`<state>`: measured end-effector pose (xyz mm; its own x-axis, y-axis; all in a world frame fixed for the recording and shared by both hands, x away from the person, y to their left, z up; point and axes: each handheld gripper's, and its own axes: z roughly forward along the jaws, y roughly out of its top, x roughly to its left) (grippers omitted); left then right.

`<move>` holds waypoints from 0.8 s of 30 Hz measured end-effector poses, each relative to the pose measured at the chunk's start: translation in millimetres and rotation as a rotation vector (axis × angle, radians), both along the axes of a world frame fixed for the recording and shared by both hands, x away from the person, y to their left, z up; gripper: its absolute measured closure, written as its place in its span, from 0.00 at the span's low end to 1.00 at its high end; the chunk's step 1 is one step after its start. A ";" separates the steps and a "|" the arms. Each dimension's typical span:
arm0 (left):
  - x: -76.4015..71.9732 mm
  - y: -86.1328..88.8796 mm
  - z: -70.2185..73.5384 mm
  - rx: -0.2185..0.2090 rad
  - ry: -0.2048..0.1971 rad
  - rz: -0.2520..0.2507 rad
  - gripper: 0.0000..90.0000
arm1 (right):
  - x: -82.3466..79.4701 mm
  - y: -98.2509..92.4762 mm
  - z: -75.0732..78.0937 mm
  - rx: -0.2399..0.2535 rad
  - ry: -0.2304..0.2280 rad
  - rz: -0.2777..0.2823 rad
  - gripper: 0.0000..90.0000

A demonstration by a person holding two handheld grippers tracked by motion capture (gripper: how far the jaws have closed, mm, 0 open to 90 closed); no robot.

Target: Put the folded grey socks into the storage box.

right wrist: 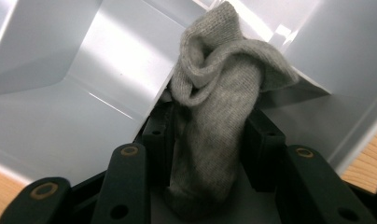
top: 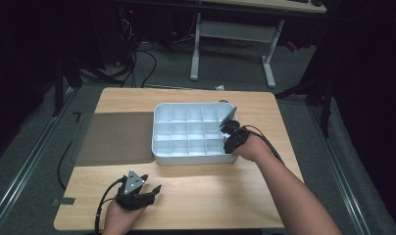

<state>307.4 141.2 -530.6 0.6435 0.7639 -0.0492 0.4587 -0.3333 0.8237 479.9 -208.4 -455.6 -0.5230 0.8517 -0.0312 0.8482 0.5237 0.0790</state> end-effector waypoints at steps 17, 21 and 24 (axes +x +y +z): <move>1.9 2.2 -0.9 -0.002 0.014 0.008 0.42 | -4.3 -8.8 35.6 0.026 -0.024 0.012 0.91; 1.7 2.0 -0.8 -0.002 0.017 0.004 0.42 | -4.7 -8.6 22.5 -0.001 0.008 -0.001 0.94; 1.4 2.3 -0.6 -0.003 0.016 0.006 0.42 | -3.0 -7.7 8.4 -0.008 0.026 0.006 0.93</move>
<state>308.8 143.5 -531.2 0.6380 0.7675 -0.0620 0.4738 -0.3278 0.8174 476.9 -216.1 -447.2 -0.5290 0.8483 -0.0246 0.8467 0.5295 0.0525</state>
